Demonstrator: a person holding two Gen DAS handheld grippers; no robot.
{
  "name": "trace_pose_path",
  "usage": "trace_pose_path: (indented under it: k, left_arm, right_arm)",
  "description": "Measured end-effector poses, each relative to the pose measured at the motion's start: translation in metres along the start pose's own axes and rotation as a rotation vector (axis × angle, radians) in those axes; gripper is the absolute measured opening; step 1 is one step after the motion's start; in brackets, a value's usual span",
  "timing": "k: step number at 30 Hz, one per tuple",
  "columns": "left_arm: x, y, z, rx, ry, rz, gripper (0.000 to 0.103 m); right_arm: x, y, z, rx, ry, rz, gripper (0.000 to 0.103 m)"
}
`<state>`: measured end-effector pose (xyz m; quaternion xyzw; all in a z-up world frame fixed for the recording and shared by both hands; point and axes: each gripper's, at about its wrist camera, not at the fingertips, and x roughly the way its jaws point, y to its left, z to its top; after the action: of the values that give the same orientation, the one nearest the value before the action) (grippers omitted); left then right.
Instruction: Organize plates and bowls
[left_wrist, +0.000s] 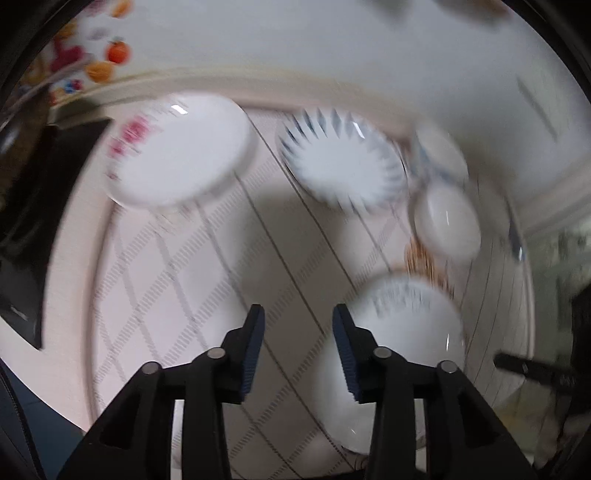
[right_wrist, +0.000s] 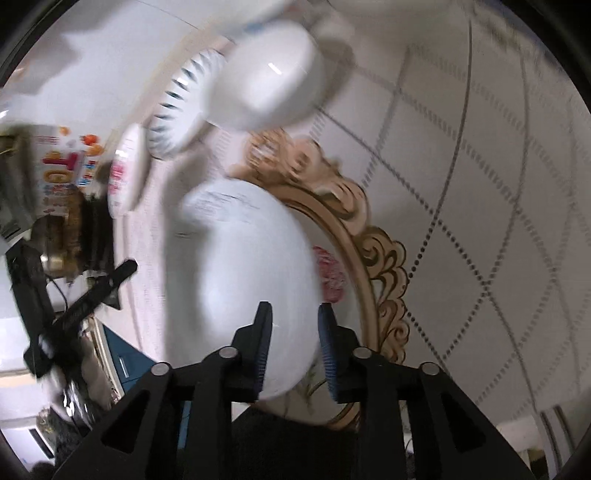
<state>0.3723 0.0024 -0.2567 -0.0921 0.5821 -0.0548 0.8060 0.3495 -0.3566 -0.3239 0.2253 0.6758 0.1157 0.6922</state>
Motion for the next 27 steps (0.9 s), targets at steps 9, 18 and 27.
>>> trace_pose_path:
  k: [9,18,27]
  left_arm:
    - [0.017,0.127,0.094,-0.109,-0.045,0.079,0.056]
    - [0.084,0.206,0.153,-0.088,0.029,0.178,0.056]
    - [0.116,0.217,0.164,-0.060,0.081,0.141,0.056]
  right_arm:
    - [0.037,0.156,0.078,-0.089,-0.080,0.177,0.055]
    - [0.177,0.246,0.190,-0.065,-0.011,0.142,0.055]
    - [0.232,0.259,0.230,-0.056,0.010,0.043,0.038]
